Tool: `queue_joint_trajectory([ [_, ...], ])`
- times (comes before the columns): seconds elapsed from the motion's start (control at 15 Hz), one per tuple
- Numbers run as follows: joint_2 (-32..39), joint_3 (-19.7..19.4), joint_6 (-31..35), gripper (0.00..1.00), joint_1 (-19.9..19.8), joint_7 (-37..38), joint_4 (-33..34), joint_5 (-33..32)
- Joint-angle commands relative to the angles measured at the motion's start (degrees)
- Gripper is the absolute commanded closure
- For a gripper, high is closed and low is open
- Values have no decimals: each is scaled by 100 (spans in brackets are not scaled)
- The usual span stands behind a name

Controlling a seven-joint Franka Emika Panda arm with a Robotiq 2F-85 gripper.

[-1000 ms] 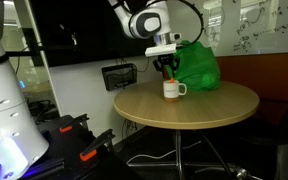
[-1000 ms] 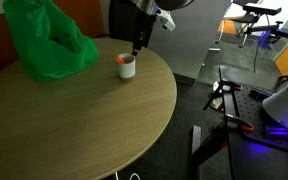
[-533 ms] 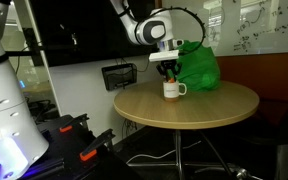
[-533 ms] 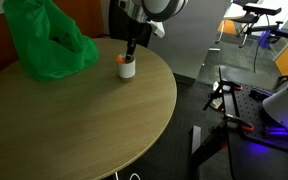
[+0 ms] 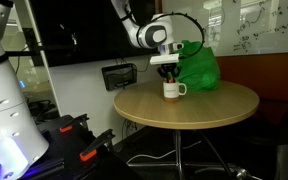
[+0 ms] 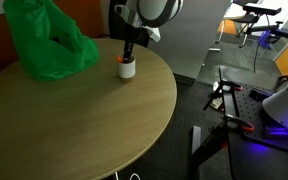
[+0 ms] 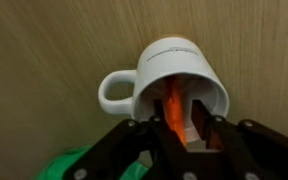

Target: Remove the object from the cup and put it on the table

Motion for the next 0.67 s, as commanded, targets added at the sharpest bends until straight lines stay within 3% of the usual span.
queue_joint_trajectory([
  [0.0,179,216,14,63,-202,150,177,-155],
  [0.2,294,244,143,67,-210,148,227,-222],
  [0.4,359,281,174,63,-252,95,273,-290],
  [0.47,372,279,222,71,-257,85,272,-327],
  [0.53,378,300,224,89,-282,74,276,-350],
  [0.6,373,336,226,91,-322,52,269,-361],
])
